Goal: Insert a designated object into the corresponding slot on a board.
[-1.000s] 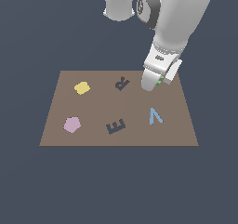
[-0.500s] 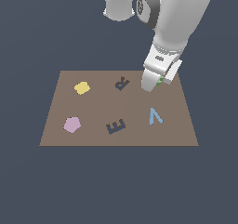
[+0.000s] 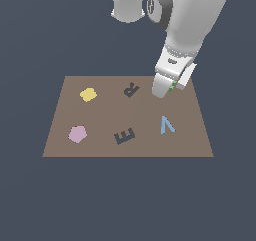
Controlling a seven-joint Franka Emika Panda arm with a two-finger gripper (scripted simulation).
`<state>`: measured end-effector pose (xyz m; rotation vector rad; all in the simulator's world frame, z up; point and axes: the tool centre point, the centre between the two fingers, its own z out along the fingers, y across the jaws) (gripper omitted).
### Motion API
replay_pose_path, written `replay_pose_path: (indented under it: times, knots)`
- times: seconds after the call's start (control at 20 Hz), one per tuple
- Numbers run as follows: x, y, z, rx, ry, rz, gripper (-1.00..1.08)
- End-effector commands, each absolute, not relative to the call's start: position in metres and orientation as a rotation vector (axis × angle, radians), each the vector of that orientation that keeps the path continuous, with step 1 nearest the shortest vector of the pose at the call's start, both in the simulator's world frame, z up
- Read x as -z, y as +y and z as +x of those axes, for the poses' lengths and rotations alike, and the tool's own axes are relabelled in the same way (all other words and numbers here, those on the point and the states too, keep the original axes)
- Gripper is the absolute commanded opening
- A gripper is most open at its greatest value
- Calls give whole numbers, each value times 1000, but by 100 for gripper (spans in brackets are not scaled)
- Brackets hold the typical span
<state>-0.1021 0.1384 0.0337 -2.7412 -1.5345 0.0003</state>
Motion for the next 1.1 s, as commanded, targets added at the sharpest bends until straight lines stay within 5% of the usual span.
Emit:
replay_pose_path:
  times: [0.0,1.05]
  knots:
    - [-34,137,-103,0,-1550,-2733,-100]
    - [-36,99,-119,0,-2100,-2337,-100]
